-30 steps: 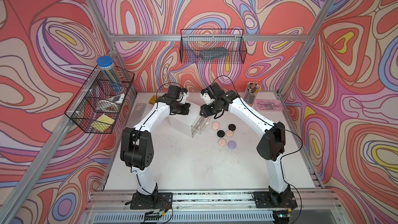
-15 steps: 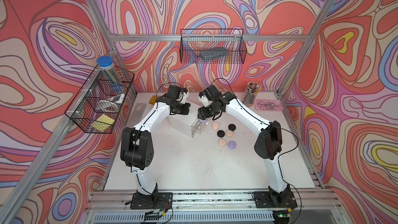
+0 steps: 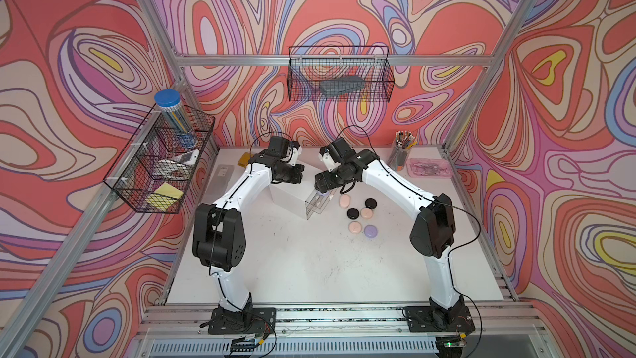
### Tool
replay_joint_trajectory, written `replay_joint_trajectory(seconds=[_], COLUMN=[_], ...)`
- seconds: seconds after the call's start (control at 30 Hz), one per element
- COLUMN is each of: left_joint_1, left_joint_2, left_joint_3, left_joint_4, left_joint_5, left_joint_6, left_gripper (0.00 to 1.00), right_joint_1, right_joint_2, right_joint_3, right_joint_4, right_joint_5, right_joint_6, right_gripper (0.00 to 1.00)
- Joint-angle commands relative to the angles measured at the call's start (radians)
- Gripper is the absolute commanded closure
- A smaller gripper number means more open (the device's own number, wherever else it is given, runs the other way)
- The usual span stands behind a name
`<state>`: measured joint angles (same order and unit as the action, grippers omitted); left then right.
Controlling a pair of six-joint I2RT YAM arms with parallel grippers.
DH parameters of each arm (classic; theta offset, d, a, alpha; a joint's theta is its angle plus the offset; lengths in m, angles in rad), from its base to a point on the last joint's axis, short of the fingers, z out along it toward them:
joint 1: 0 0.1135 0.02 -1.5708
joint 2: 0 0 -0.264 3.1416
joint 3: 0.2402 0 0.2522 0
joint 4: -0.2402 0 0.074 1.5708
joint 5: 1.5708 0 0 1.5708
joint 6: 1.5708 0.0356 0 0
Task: Put the bluetooth earphones in the drawer according to color
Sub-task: Place the bluetooth earphone in the drawer.
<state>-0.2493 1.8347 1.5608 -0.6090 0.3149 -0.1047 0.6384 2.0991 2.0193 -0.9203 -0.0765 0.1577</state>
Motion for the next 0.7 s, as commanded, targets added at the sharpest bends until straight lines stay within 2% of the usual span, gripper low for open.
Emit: replay_joint_trajectory(seconds=[0.0, 0.23, 0.67], left_joint_1=[-0.005, -0.005, -0.006], left_joint_2=[0.095, 0.094, 0.09], left_joint_3=[-0.054, -0.054, -0.055], left_joint_4=[-0.182, -0.184, -0.182], left_joint_5=[-0.046, -0.052, -0.047], left_joint_6=[0.007, 0.007, 0.006], left_gripper=[1.0, 1.0, 1.0], right_joint_1=[0.003, -0.007, -0.045], right_joint_2=[-0.09, -0.173, -0.369], right_joint_3=[-0.045, -0.172, -0.484], right_joint_4=[0.018, -0.037, -0.037], right_joint_5=[0.089, 0.198, 0.219], right_joint_6=[-0.007, -0.003, 0.083], right_gripper=[0.07, 0.02, 0.02])
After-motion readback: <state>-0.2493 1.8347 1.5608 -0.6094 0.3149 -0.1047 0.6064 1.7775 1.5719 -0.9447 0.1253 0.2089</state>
